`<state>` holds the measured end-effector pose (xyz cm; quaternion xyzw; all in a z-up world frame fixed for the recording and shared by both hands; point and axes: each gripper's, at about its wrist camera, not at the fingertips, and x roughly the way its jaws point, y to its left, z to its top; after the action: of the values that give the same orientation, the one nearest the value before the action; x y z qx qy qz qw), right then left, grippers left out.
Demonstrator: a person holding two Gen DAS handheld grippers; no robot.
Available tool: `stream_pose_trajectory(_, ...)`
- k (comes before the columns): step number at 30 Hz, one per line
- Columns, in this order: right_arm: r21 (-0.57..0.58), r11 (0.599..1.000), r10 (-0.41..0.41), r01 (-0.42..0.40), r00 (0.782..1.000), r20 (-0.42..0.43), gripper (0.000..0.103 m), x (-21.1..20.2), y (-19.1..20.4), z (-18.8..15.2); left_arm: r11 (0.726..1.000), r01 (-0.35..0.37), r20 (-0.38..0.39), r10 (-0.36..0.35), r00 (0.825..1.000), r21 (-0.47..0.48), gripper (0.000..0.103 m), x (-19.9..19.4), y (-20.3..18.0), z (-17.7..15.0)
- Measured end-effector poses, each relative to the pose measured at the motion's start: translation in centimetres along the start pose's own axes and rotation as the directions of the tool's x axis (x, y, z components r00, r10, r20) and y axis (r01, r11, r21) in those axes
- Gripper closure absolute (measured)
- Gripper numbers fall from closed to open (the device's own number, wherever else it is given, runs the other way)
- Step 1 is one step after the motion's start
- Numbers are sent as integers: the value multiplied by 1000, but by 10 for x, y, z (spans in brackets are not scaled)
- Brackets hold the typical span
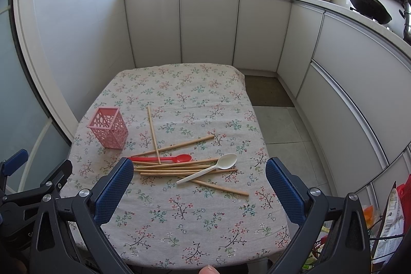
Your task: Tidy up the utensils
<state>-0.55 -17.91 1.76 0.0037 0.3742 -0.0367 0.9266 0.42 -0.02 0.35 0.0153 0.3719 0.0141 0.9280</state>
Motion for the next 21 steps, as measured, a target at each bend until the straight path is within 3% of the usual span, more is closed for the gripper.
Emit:
stream_pose_trajectory(14, 5, 1000, -9, 9, 1000, 7, 0, -1, -5, -1, 1000, 9, -5, -9, 1000, -1, 0, 1, -1, 2)
stream_pose_trajectory(21, 6, 1000, -11, 11, 1000, -27, 0, 14, -18, 12, 996, 91, -86, -91, 992, 2, 0, 35, -4, 14)
